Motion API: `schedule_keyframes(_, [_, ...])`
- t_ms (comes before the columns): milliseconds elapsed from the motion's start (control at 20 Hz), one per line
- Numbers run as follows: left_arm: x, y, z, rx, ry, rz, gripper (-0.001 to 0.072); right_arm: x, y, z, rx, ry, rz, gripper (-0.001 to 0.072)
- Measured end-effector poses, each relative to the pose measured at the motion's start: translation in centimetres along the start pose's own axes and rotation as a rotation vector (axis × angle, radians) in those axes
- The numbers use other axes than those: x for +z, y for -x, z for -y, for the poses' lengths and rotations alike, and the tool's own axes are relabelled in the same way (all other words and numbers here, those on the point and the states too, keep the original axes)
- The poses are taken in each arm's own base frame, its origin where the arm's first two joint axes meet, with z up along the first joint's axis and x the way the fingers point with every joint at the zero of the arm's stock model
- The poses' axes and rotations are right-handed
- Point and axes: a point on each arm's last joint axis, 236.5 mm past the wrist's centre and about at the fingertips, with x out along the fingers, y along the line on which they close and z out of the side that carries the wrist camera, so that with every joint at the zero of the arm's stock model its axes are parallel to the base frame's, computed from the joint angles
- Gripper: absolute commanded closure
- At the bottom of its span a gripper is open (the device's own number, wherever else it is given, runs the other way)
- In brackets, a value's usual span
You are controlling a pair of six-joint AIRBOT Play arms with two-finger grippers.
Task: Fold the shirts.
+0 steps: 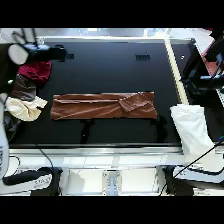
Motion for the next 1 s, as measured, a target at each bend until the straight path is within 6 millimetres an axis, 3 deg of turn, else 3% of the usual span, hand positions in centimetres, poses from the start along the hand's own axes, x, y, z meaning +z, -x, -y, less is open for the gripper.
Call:
schedule_keyframes(50, [0.0, -1.4, 1.8, -0.029, -0.031, -0.023, 0.0073, -1.2, -1.5, 0.9, 0.022, -0.035, -0.054, 0.0096])
schedule_keyframes(150, [-1.1, -4.5, 5.1, -0.082, -0.081, -0.099, 0.0072, -3.4, -4.4, 1.6, 0.082, -0.088, -0.161, 0.0092])
schedule_keyframes(250, [-4.1, -7.7, 7.5, -0.121, -0.117, -0.222, 0.0072, -5.1, -7.0, 1.9, 0.127, -0.117, -0.241, 0.0092])
schedule_keyframes(400, [-9.9, -10.8, 9.8, -0.164, -0.148, -0.42, 0.0072, -7.6, -10.8, 1.5, 0.166, -0.1, -0.336, 0.0093])
schedule_keyframes(600, [-14.8, -11.7, 11.8, -0.23, -0.143, -0.595, 0.0072, -9.4, -14.6, 1.4, 0.152, -0.026, -0.388, 0.0093])
schedule_keyframes(800, [-16.3, -11.6, 12.4, -0.255, -0.138, -0.654, 0.0072, -10.5, -16.6, 0.9, 0.152, 0.019, -0.435, 0.0104])
schedule_keyframes(1000, [-17.0, -11.6, 12.6, -0.262, -0.136, -0.677, 0.0072, -11.7, -17.7, 0.7, 0.137, 0.068, -0.472, 0.0458])
